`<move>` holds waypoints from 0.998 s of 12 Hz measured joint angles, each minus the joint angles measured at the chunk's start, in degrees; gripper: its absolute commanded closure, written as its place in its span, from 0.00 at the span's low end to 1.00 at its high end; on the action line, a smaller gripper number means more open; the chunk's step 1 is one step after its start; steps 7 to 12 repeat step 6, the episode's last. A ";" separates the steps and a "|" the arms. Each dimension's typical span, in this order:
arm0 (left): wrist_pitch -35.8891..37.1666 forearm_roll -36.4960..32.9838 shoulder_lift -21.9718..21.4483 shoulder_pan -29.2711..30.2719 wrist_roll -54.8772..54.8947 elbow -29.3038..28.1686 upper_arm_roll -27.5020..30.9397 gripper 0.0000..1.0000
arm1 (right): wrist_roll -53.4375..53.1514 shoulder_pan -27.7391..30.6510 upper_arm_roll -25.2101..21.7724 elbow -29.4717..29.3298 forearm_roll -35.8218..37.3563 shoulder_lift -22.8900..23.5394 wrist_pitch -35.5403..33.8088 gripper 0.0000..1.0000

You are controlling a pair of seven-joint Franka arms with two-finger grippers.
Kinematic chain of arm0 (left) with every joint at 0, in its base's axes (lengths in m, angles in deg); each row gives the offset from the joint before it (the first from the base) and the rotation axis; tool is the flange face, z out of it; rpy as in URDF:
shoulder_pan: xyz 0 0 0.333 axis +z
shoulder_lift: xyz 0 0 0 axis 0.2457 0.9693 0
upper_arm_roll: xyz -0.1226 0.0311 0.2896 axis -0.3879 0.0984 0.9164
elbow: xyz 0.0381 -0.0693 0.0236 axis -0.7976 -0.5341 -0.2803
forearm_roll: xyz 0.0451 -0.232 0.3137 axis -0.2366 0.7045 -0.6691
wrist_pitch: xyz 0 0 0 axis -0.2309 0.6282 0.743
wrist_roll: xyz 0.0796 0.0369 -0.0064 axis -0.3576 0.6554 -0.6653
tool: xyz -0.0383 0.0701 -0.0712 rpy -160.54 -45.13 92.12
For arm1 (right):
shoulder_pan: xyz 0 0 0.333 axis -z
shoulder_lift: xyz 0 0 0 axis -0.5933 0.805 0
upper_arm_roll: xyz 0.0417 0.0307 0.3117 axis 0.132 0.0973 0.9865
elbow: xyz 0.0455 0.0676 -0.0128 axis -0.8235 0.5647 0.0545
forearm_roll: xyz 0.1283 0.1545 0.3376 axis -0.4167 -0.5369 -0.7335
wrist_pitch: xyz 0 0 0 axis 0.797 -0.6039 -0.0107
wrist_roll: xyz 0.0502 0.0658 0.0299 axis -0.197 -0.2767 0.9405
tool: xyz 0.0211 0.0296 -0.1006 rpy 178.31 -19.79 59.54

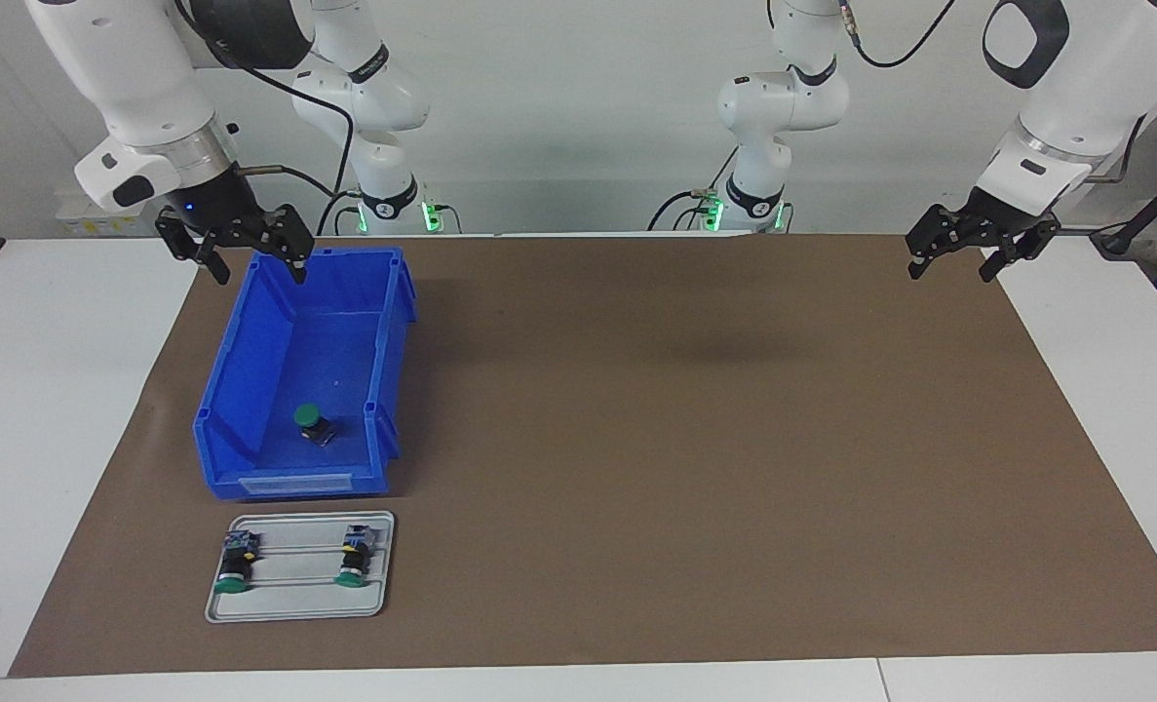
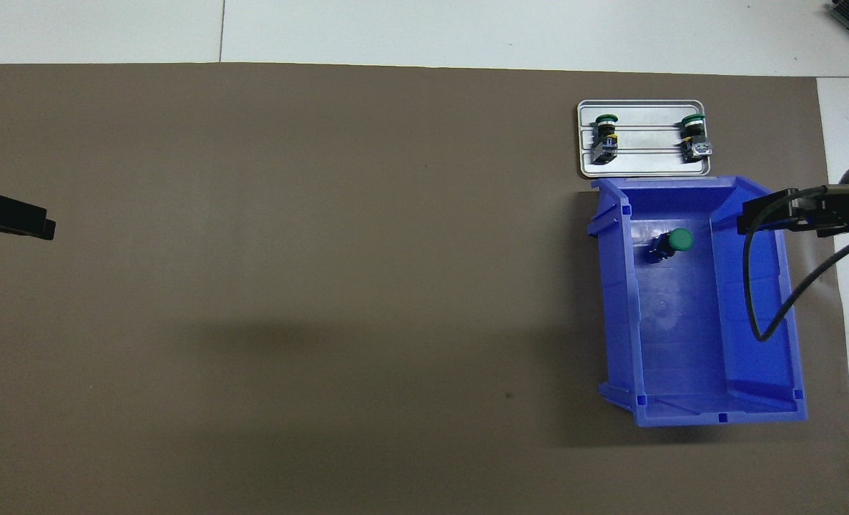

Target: Place and press button with both arms

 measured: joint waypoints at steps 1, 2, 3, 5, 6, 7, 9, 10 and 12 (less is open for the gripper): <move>0.00 0.00 0.00 0.00 0.00 0.00 0.00 0.00 | -0.98 -0.03 0.05 0.00 0.29 0.00 0.00 0.01; 0.00 0.00 0.00 0.00 0.00 0.00 0.00 0.00 | -1.62 -0.03 0.15 -0.02 0.48 0.00 0.00 0.01; 0.00 0.00 0.00 0.00 0.00 0.00 0.00 0.00 | -2.10 -0.04 0.24 -0.06 0.53 0.00 0.09 0.01; 0.00 0.00 0.00 0.00 0.00 0.00 0.00 0.00 | -2.22 -0.03 0.27 -0.08 0.53 0.00 1.02 0.01; 0.00 0.00 0.00 0.00 0.00 0.00 0.00 0.00 | -2.22 -0.03 0.27 -0.11 0.53 0.00 1.16 0.01; 0.00 0.00 0.00 0.00 0.00 0.00 0.00 0.00 | -2.22 -0.03 0.27 -0.11 0.53 0.00 1.16 0.01; 0.00 0.00 0.00 0.00 0.00 0.00 0.00 0.00 | -2.22 -0.03 0.27 -0.11 0.53 0.00 1.16 0.01; 0.00 0.00 0.00 0.00 0.00 0.00 0.00 0.00 | -2.22 -0.03 0.27 -0.11 0.53 0.00 1.16 0.01; 0.00 0.00 0.00 0.00 0.00 0.00 0.00 0.00 | -2.22 -0.03 0.27 -0.11 0.53 0.00 1.16 0.01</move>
